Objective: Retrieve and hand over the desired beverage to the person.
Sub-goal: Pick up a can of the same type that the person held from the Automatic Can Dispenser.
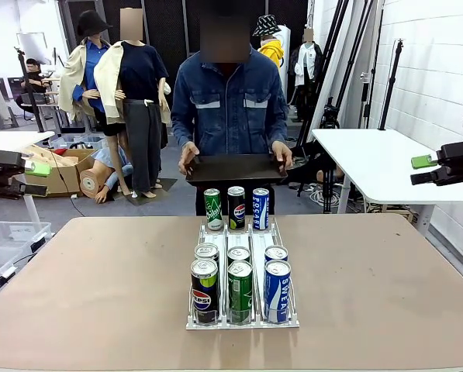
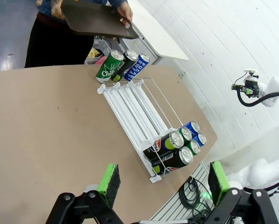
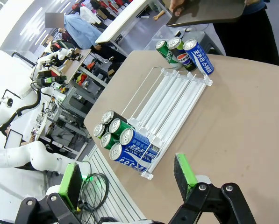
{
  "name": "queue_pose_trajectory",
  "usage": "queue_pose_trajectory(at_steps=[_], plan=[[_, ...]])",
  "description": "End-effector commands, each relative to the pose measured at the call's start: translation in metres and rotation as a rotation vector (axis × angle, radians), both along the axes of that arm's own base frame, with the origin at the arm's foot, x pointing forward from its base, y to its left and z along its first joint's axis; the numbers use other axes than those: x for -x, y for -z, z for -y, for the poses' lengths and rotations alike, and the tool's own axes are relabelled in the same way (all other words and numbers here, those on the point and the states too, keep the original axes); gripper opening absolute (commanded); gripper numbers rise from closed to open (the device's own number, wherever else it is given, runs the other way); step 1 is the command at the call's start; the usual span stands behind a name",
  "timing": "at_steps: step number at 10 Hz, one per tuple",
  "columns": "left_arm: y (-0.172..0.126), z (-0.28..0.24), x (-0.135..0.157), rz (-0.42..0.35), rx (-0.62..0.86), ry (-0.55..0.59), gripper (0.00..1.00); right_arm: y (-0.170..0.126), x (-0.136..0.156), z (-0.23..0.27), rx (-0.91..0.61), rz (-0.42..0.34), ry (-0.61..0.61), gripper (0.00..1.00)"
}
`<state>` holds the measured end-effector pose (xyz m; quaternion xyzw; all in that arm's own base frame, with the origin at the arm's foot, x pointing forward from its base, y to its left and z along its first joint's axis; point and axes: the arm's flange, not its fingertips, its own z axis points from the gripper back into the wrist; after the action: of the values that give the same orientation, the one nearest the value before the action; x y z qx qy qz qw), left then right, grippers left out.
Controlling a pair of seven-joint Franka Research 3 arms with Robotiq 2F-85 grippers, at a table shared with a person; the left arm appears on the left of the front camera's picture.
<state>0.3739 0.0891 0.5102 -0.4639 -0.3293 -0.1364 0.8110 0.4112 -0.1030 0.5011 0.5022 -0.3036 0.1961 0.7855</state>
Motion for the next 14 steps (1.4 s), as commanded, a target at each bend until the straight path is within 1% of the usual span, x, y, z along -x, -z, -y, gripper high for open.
queue_pose_trajectory(at_steps=[1, 14], plan=[[0.0009, -0.0012, 0.0006, 0.004, 0.004, 0.004, 1.0, 0.0001, -0.0014, -0.0006, -0.006, -0.002, 0.004, 1.0], [0.0009, -0.0012, 0.0006, 0.004, 0.004, 0.004, 1.0, 0.0001, -0.0014, -0.0006, -0.006, -0.002, 0.004, 1.0]])
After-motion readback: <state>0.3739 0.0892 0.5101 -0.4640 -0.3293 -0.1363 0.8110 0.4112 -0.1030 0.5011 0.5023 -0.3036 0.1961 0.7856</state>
